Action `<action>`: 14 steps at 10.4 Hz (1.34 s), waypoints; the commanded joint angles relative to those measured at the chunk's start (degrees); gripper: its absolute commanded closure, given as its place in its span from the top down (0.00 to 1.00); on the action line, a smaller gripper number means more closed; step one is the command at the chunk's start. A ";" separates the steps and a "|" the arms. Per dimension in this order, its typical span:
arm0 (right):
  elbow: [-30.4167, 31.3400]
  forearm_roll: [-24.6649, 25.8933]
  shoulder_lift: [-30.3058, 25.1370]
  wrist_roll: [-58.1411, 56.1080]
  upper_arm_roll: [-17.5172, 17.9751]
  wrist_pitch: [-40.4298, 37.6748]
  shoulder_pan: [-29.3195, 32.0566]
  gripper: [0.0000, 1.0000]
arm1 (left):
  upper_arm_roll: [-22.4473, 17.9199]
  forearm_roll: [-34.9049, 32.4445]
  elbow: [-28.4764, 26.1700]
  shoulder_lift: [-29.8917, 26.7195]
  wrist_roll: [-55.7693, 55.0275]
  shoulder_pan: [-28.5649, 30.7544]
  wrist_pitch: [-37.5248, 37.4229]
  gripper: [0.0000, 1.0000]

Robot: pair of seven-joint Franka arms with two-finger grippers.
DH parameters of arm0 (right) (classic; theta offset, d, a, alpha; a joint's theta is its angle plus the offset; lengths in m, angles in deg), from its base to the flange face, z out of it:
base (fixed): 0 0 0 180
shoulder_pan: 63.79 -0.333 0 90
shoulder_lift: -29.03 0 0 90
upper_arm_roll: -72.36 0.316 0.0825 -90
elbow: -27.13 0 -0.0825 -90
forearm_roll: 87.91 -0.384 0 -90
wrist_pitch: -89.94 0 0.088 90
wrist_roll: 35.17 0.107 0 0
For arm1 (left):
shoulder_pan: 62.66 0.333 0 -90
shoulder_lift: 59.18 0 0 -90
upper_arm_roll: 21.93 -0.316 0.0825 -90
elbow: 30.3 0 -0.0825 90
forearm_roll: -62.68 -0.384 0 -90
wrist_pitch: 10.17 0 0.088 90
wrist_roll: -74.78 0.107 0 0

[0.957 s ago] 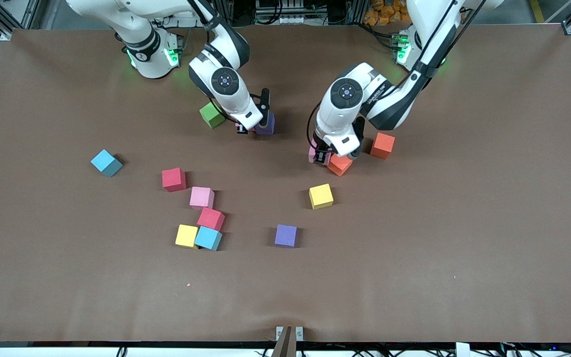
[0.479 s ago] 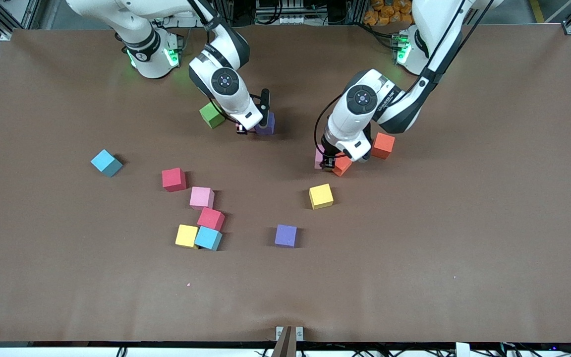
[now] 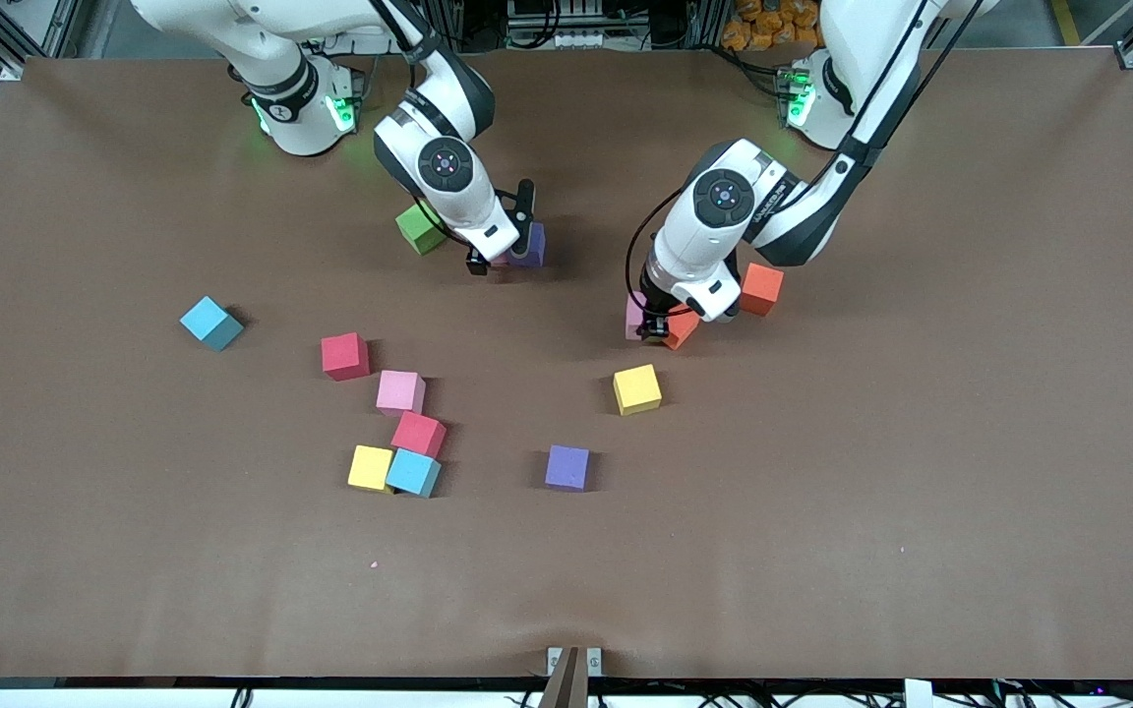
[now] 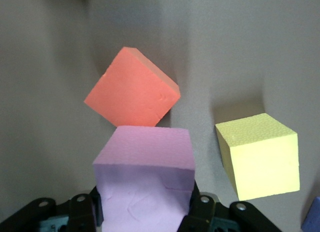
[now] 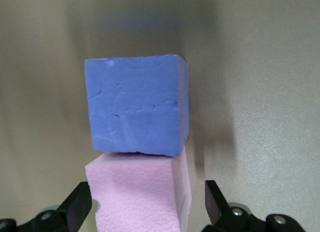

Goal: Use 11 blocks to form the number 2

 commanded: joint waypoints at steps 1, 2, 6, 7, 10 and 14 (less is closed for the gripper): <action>-0.57 0.91 -3.92 2.08 -0.55 -6.61 0.57 1.00 | 0.54 1.12 -1.19 -1.41 -2.48 -0.33 0.55 0.00; -0.58 0.82 -5.59 2.08 -0.38 -8.74 0.84 1.00 | 0.97 1.12 -1.19 -1.32 -3.27 -0.42 0.55 0.00; -0.49 0.73 -11.74 1.03 -0.29 -16.56 2.32 1.00 | 2.21 1.21 -1.36 -0.79 -6.43 -3.65 0.90 0.00; -0.23 0.73 -12.97 0.85 -0.29 -16.84 5.99 1.00 | 2.21 1.13 -1.28 -0.01 -8.44 -4.97 1.16 0.00; -1.71 5.27 -13.60 0.85 -0.55 -16.23 15.12 1.00 | 2.12 1.04 -1.28 1.66 -10.57 -9.20 2.82 0.00; -11.71 14.00 -8.00 -1.78 -0.38 -16.49 24.63 1.00 | 1.94 0.60 -0.40 4.83 -14.17 -13.86 5.29 0.00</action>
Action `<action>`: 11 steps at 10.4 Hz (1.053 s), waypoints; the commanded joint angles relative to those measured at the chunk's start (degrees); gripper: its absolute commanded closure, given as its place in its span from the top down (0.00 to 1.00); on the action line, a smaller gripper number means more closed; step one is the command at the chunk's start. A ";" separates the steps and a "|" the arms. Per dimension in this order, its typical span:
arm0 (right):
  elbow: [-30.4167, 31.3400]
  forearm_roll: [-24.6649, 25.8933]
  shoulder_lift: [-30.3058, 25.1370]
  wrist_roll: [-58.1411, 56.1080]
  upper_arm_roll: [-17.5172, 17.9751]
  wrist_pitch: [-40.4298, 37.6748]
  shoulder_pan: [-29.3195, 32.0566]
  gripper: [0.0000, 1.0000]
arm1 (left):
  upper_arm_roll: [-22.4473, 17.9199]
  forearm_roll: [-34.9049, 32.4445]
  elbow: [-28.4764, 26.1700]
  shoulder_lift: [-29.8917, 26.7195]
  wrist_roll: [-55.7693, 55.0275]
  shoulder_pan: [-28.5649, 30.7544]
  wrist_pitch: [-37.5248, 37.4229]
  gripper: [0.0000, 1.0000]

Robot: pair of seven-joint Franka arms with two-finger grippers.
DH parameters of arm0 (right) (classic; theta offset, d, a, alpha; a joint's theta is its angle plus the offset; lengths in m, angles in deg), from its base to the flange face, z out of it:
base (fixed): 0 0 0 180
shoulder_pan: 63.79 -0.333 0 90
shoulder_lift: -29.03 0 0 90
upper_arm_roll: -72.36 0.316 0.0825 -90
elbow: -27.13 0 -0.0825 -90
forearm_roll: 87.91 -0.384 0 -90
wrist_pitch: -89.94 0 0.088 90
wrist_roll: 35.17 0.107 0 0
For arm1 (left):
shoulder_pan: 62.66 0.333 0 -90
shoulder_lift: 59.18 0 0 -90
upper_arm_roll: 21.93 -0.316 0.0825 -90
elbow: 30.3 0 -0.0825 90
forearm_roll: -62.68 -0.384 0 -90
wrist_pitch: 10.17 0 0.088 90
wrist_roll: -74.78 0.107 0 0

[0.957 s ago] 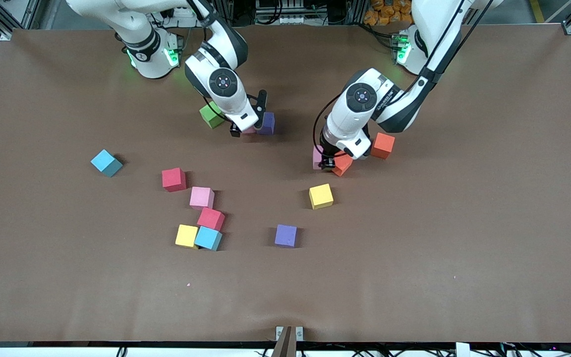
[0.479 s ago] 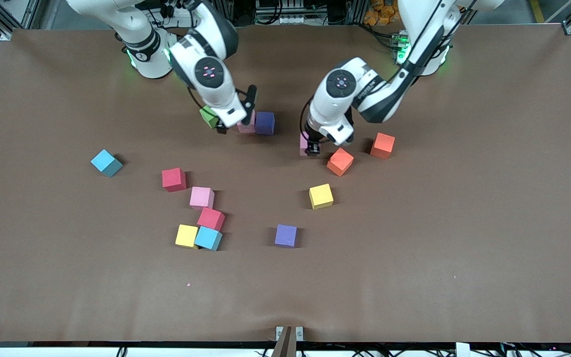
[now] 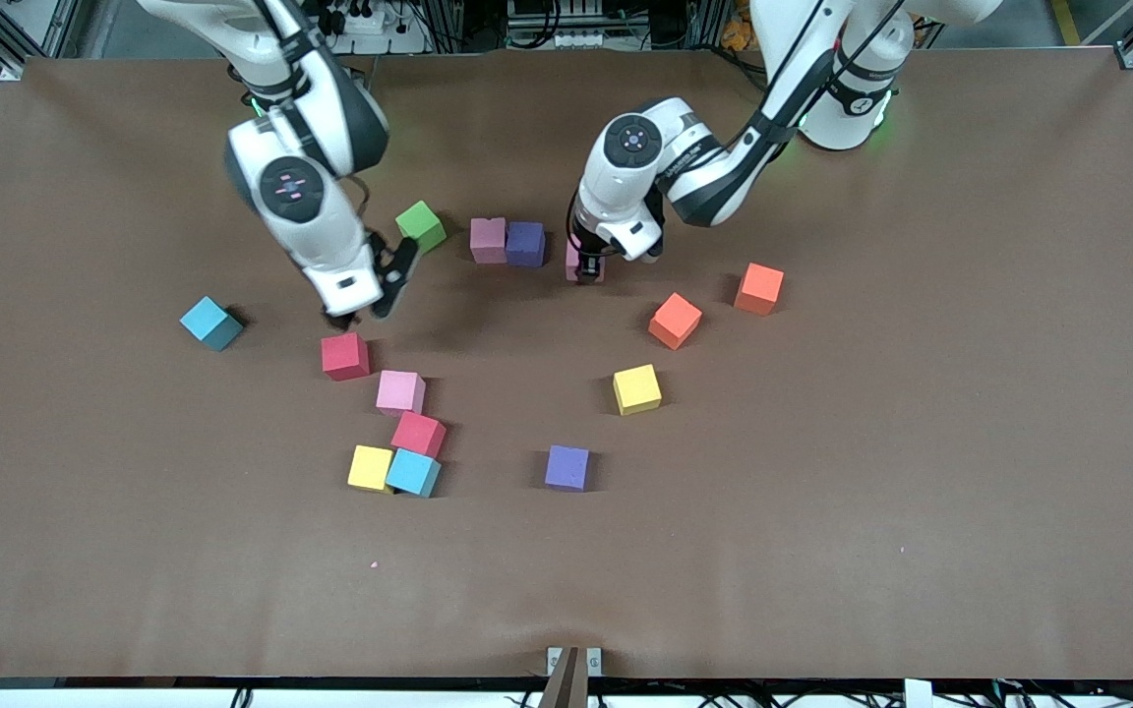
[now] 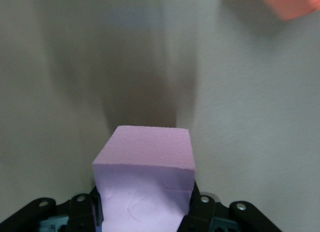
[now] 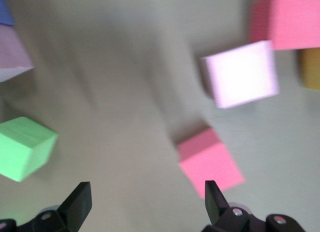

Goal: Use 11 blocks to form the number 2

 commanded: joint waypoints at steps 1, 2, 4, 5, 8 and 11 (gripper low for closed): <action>-6.29 3.03 7.82 -1.51 0.88 0.82 3.83 1.00 | -0.36 0.59 0.71 1.61 -1.83 -1.88 1.59 0.00; -7.18 7.14 11.60 -2.82 0.97 6.84 4.72 1.00 | -0.53 0.51 1.41 2.23 -2.70 -2.41 1.59 0.00; -10.42 9.73 16.89 -3.89 1.41 10.51 7.35 1.00 | -0.62 0.24 3.77 4.33 -3.41 -2.68 1.59 0.00; -12.27 9.81 18.65 -5.98 2.28 10.51 8.06 1.00 | -0.71 0.24 4.48 4.95 -3.67 -3.29 1.59 0.00; -16.41 9.90 23.76 -10.22 4.04 11.12 8.60 1.00 | -0.97 0.24 4.93 5.84 -4.20 -5.05 1.59 0.00; -16.59 9.64 25.35 -10.13 4.92 11.73 8.42 1.00 | -2.37 0.24 4.93 6.28 -4.91 -7.42 1.68 0.00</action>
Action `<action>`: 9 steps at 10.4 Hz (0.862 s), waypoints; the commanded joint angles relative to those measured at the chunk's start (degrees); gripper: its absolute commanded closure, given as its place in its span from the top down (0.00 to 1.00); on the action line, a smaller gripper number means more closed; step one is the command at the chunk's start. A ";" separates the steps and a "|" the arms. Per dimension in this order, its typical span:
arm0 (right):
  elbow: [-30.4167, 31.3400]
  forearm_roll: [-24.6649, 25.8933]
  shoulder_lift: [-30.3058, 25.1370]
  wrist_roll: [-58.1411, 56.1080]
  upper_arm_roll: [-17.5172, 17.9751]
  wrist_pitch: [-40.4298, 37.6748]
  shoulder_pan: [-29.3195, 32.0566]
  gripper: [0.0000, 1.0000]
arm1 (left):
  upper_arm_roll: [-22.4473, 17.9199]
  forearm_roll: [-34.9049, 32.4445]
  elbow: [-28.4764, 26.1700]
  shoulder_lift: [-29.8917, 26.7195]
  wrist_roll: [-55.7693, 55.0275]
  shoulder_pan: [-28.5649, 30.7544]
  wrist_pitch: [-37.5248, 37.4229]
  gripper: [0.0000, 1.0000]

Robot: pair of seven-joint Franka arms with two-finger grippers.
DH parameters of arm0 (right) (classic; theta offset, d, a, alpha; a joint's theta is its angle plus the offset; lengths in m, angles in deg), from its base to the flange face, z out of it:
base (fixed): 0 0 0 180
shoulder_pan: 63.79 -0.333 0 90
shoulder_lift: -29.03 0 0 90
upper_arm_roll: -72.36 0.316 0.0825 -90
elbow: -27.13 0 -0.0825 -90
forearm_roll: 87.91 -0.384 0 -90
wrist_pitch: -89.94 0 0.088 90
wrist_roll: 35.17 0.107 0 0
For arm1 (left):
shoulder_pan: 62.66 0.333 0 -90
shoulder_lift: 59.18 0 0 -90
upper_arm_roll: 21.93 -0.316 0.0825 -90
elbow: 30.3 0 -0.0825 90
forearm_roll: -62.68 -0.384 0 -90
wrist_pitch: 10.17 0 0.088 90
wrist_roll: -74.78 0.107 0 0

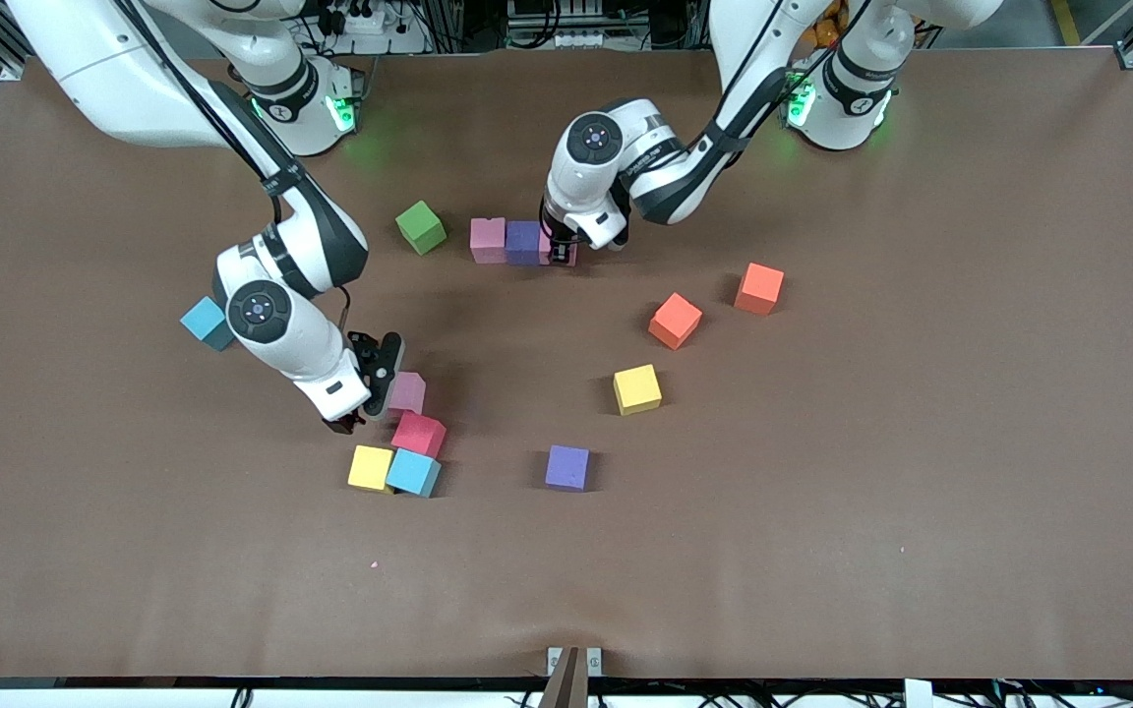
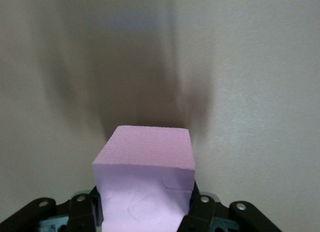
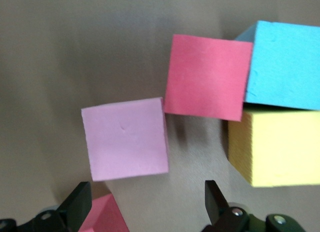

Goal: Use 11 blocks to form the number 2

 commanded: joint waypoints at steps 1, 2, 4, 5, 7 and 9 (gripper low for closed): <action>-1.38 0.55 1.79 -0.26 2.36 -0.01 1.14 1.00 | -1.91 0.24 0.85 0.62 -1.25 -1.96 0.60 0.00; -1.38 0.54 1.53 0.35 3.58 -0.36 1.40 1.00 | -2.26 0.24 1.29 0.88 -1.25 -2.05 0.60 0.04; -1.29 0.54 1.18 3.24 3.77 -0.72 1.40 1.00 | -2.52 0.15 2.00 1.50 -1.25 -2.14 0.60 0.12; -1.29 0.54 1.35 3.26 3.68 -0.63 1.32 1.00 | -2.61 0.15 2.43 1.93 -1.25 -2.14 0.60 0.15; -1.21 0.54 1.70 3.26 3.68 -0.45 0.70 1.00 | -2.53 -0.54 2.70 2.20 -1.25 -2.14 0.60 0.18; -1.12 0.63 2.84 3.34 3.60 0.07 0.61 1.00 | -2.53 -0.64 2.79 2.20 -1.25 -2.32 0.60 0.19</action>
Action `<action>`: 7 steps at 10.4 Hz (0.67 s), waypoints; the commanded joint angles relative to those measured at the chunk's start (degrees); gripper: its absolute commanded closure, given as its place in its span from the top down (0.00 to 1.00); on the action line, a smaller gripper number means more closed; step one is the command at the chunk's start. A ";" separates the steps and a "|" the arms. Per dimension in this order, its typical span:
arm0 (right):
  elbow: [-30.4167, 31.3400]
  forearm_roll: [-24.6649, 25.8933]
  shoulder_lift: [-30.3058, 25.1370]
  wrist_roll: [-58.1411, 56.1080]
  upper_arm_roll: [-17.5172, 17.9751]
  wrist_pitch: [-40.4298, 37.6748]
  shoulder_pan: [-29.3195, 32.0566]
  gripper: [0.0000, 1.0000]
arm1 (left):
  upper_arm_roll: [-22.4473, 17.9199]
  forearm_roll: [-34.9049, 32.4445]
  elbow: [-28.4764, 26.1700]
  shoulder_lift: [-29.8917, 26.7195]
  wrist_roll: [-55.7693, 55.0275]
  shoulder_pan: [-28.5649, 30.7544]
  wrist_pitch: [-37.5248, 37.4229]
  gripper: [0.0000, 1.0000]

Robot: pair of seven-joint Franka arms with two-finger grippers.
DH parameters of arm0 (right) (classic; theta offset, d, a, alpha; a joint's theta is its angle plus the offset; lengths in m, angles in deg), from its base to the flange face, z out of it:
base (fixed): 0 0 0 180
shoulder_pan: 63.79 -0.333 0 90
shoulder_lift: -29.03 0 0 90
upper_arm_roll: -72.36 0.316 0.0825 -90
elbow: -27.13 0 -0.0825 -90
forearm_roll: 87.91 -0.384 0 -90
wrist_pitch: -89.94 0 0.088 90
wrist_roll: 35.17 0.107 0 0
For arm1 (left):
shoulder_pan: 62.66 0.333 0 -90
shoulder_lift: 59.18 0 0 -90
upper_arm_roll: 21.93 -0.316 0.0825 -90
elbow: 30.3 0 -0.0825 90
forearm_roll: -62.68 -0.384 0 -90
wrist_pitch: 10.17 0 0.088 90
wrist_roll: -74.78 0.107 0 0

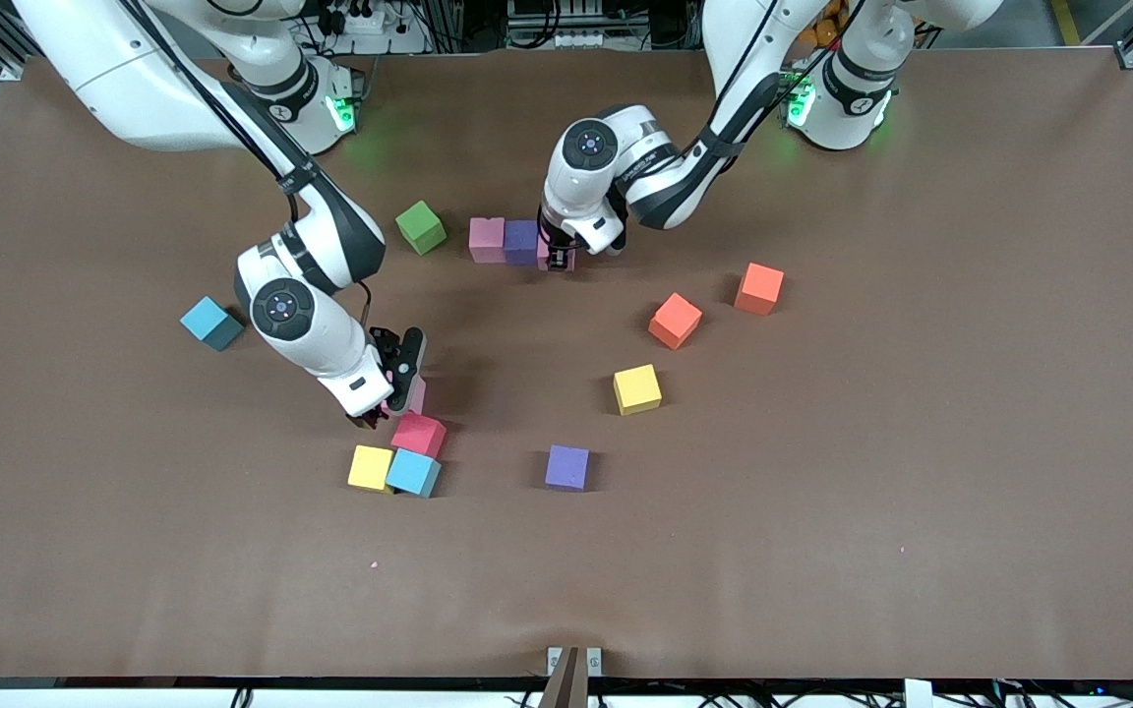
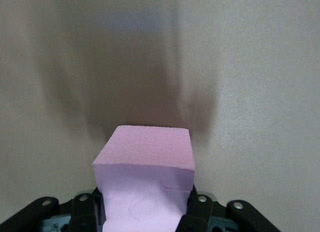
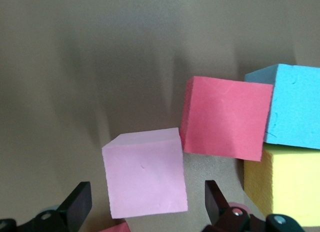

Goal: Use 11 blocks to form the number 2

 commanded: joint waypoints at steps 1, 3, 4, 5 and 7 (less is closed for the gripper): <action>-0.57 0.63 2.20 1.04 0.95 0.26 0.71 1.00 | -0.64 -0.62 1.01 0.85 -0.93 -1.31 0.54 0.35; -0.22 0.63 2.29 1.04 0.95 0.34 0.54 1.00 | -0.64 -1.14 0.93 0.59 -0.93 -1.58 0.19 1.00; -0.22 0.81 2.81 1.04 0.86 1.04 0.54 1.00 | -0.64 -1.15 0.93 0.06 -0.93 -1.49 -0.60 1.00; 0.22 0.98 3.16 1.04 0.77 3.40 0.62 1.00 | -0.64 -1.15 0.93 -1.08 -0.93 -1.41 -2.17 1.00; 0.40 1.07 3.17 0.95 0.68 3.60 0.54 0.85 | -0.55 -1.15 1.10 -3.71 -0.93 -0.97 -5.34 1.00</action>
